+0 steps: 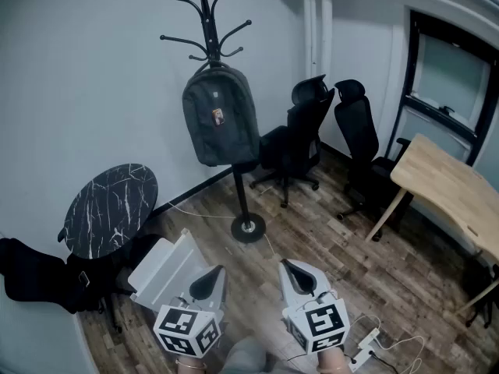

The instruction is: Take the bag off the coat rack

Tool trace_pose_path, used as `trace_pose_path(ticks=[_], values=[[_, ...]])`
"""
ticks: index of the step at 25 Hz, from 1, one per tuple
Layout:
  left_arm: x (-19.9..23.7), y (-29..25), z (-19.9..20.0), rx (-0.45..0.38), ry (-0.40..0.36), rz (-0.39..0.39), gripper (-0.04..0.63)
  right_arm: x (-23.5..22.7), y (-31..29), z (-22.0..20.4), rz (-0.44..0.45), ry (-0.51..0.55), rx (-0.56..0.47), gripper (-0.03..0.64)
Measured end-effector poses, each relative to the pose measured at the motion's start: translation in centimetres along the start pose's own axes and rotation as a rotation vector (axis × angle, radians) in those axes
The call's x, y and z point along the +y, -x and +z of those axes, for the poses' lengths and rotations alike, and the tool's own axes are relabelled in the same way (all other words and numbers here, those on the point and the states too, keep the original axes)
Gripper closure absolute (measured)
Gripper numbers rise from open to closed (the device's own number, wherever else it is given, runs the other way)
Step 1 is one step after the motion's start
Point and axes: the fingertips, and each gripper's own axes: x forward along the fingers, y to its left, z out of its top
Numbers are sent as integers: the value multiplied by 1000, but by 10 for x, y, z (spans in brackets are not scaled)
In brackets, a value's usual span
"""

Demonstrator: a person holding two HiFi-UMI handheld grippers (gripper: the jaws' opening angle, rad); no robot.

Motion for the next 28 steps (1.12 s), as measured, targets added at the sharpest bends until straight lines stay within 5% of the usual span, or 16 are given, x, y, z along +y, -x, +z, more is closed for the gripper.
trace_pose_path(ticks=[12,28], values=[[37,-30,19,-35,32,-28,586,3,-47,6,18,-56,7,615],[122,-97,42,-39,-8,-115,585,3,-167,13,-46,35,38,615]])
